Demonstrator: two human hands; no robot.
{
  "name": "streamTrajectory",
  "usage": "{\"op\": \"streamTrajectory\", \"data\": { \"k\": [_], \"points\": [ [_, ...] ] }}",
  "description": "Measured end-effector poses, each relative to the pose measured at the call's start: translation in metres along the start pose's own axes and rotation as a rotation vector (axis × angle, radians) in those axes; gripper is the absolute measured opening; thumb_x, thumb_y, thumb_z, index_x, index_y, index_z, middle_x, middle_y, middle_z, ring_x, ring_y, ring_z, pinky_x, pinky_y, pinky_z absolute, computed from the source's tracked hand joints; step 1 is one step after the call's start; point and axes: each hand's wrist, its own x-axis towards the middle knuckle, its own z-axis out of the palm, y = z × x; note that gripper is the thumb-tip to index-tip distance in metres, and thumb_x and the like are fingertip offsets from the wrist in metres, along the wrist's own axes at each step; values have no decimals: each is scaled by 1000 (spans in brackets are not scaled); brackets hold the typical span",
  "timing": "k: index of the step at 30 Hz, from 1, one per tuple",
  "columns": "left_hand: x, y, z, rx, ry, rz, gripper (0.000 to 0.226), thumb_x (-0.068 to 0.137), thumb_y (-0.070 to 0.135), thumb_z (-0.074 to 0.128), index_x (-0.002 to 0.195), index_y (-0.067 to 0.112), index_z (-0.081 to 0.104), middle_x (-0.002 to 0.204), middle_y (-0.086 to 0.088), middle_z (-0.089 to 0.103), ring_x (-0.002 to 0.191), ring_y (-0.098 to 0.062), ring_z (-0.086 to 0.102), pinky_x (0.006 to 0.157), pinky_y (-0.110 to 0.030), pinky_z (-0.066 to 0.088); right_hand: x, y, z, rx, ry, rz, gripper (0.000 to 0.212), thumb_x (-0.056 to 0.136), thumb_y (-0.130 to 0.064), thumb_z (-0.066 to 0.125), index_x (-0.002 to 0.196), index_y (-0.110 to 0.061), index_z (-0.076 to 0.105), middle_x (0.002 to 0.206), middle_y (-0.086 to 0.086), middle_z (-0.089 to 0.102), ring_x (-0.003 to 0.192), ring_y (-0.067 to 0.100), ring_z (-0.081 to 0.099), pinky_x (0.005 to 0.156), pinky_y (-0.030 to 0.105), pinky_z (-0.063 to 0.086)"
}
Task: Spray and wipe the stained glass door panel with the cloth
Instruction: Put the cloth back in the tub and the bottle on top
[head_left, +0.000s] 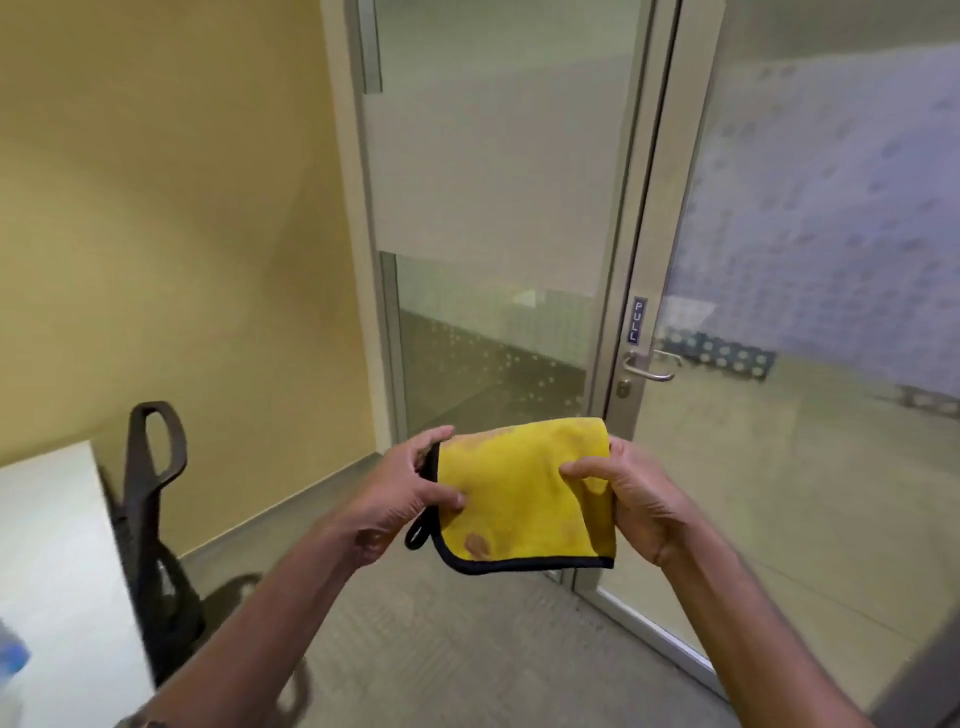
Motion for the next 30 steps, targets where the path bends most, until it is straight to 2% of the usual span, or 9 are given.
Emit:
{"op": "streamTrajectory", "data": {
  "k": [5, 8, 11, 15, 18, 22, 25, 28, 30],
  "points": [
    [-48, -29, -75, 87, 241, 91, 63, 69, -7, 82, 119, 31, 72, 120, -4, 69, 111, -24, 66, 84, -29, 58, -5, 21, 88, -213, -30, 19, 52, 77, -2, 83, 126, -5, 64, 113, 13, 76, 104, 31, 71, 83, 40, 57],
    [-86, -47, -124, 153, 353, 125, 45, 74, -4, 80, 105, 28, 73, 105, -3, 72, 98, -22, 67, 76, -29, 59, -11, 42, 149, -358, 36, -26, 91, 74, -7, 88, 149, -14, 38, 127, 10, 62, 109, 25, 63, 84, 37, 51],
    [-112, -65, -168, 217, 443, 169, 36, 77, 0, 79, 103, 23, 71, 98, -6, 73, 92, -25, 71, 68, -28, 60, -18, 61, 195, -403, -70, -72, 116, 72, -1, 89, 158, -34, 19, 135, 12, 55, 114, 27, 61, 88, 38, 52],
    [-152, -95, -236, 306, 492, 176, 34, 80, 6, 77, 105, 27, 70, 100, -1, 74, 95, -18, 71, 81, -37, 64, -28, 91, 267, -693, -217, -203, 90, 77, 0, 81, 150, -34, 42, 131, 4, 54, 107, 14, 59, 78, 27, 55],
    [-180, -116, -278, 368, 545, 199, 35, 83, 9, 77, 112, 27, 70, 106, 3, 72, 99, -13, 68, 88, -35, 62, -32, 113, 313, -844, -215, -309, 52, 82, -12, 79, 124, -39, 64, 115, -3, 65, 100, 14, 64, 83, 37, 59],
    [-206, -142, -311, 497, 720, 247, 40, 86, 10, 76, 122, 24, 66, 108, -3, 66, 93, -4, 62, 80, -7, 51, -34, 134, 359, -1184, -160, -534, 29, 89, -32, 73, 117, -37, 65, 95, -7, 56, 82, 13, 58, 73, 36, 55],
    [-224, -164, -320, 563, 880, 202, 47, 89, 18, 75, 134, 25, 62, 106, 2, 63, 86, -8, 60, 81, -7, 48, -32, 147, 387, -1222, -166, -618, 32, 91, -31, 71, 123, -32, 66, 104, -4, 59, 83, 15, 59, 71, 29, 50],
    [-232, -189, -323, 558, 1030, 87, 57, 93, 28, 72, 146, 28, 52, 115, 9, 59, 99, -8, 58, 95, -28, 49, -24, 165, 412, -1154, -257, -640, 35, 90, -17, 74, 123, -23, 69, 131, 2, 65, 105, 20, 65, 87, 26, 50],
    [-231, -201, -328, 464, 1065, -83, 62, 97, 37, 63, 153, 32, 39, 111, 8, 62, 91, -12, 66, 92, -37, 57, -16, 181, 424, -1123, -344, -647, 37, 88, -12, 76, 124, -19, 69, 149, 10, 56, 126, 27, 62, 101, 33, 50]
  ]
}}
